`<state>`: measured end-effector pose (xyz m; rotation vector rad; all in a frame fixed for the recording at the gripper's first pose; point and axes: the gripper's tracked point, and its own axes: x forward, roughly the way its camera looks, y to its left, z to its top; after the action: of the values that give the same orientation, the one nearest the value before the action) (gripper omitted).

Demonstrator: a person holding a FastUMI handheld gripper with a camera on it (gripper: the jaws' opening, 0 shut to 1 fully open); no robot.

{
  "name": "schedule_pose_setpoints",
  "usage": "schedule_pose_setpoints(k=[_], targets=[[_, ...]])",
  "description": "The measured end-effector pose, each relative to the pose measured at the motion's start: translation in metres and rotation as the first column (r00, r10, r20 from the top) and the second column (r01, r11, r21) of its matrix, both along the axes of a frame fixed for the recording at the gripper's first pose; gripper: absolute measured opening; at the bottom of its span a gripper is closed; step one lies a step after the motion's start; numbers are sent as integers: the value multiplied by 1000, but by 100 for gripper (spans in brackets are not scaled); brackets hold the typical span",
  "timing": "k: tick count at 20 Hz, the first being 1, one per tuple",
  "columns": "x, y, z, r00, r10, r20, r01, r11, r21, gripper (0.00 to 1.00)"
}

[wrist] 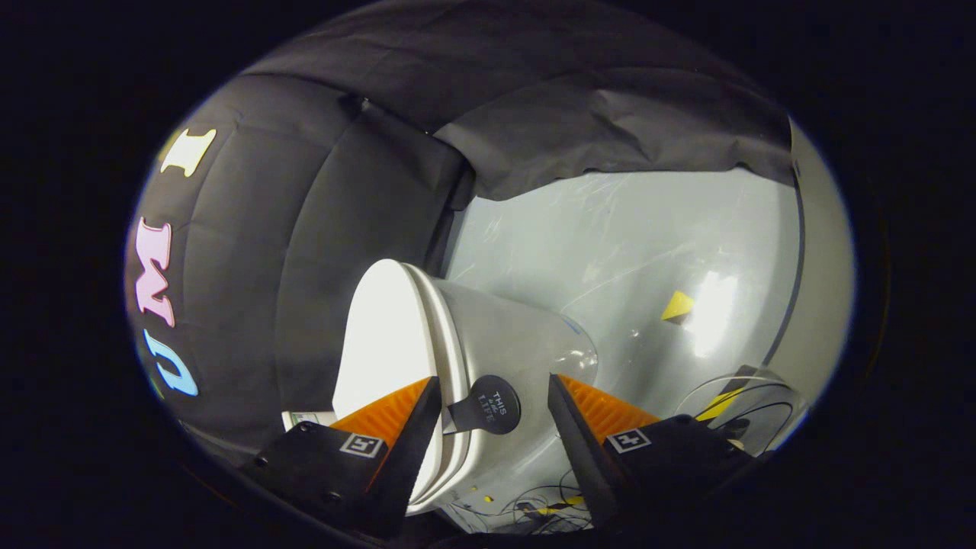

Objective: Open the toilet lid.

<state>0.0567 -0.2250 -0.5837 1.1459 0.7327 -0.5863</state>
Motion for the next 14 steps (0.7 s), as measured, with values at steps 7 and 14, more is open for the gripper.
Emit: schedule_pose_setpoints(k=[7,14], targets=[[15,7,-4,980,-58,191,29,988,151,48],[15,7,-6,965,-58,257,13,985,174,18]])
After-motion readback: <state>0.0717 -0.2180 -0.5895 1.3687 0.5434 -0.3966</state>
